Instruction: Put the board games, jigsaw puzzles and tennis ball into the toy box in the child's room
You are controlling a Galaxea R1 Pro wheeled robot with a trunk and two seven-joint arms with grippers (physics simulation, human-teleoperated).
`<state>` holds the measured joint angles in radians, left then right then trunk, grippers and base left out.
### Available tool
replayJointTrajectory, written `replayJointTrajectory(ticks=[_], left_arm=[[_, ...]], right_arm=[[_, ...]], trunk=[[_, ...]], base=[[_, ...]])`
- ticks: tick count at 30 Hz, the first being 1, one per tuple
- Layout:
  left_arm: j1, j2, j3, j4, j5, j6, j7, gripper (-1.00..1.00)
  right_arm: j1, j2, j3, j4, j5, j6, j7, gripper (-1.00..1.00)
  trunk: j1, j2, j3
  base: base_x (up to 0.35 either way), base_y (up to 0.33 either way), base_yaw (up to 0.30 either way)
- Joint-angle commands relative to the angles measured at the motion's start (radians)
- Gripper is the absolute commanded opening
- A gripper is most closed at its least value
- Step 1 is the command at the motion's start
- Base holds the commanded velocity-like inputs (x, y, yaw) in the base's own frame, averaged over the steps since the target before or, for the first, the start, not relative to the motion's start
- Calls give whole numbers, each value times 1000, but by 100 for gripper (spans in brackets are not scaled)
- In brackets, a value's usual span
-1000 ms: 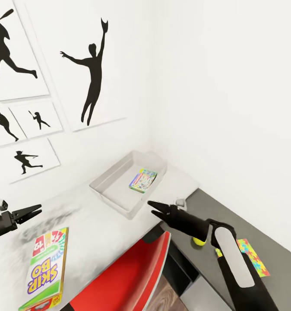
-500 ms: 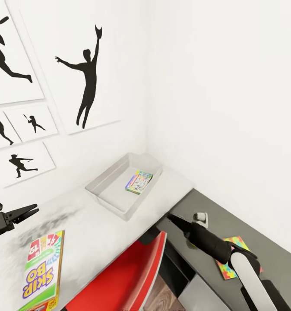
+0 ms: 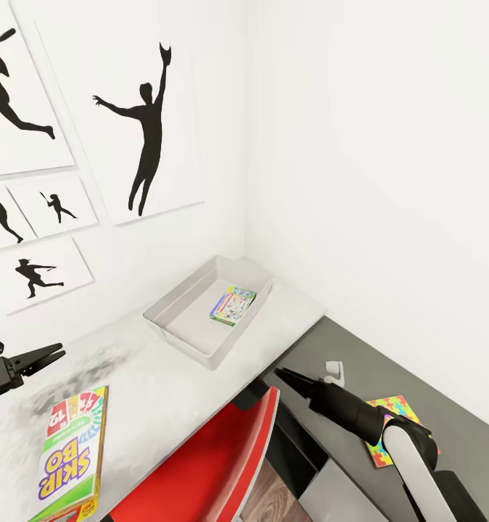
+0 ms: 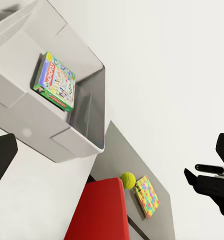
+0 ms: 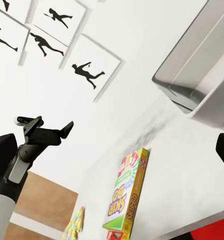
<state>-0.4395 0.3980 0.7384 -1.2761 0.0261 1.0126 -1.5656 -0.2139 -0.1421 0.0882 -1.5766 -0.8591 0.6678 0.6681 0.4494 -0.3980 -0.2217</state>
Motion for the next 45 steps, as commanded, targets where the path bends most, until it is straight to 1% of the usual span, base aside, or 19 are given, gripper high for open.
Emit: replayJointTrajectory(ticks=[1, 10, 24, 31, 37, 45], left_arm=[[-1, 0, 0, 0, -2, 11, -5, 100], [-1, 1, 1, 0, -2, 11, -5, 100], [-1, 0, -1, 0, -2, 9, -5, 100], [-1, -1, -3, 0, -2, 9, -5, 100], [-1, -1, -4, 0, -2, 8, -5, 100], [-1, -1, -3, 0, -2, 8, -5, 100]], right_arm=[[-1, -1, 0, 0, -7, 6, -4, 100], [-1, -1, -1, -2, -8, 6, -5, 100], [-1, -1, -5, 0, -8, 6, -2, 100], [-1, -2, -6, -1, -9, 3, 5, 100], [-1, -6, -6, -2, -11, -57, 11, 100], [1, -7, -4, -2, -11, -76, 29, 100]], trunk=[[1, -2, -2], [1, -2, 4], [1, -2, 5], [1, -2, 11], [1, -2, 20], [1, -2, 33]], base=[[0, 0, 0], [0, 0, 0], [0, 0, 0], [-19, 0, -94], [-149, 0, -140], [-205, -66, -33]])
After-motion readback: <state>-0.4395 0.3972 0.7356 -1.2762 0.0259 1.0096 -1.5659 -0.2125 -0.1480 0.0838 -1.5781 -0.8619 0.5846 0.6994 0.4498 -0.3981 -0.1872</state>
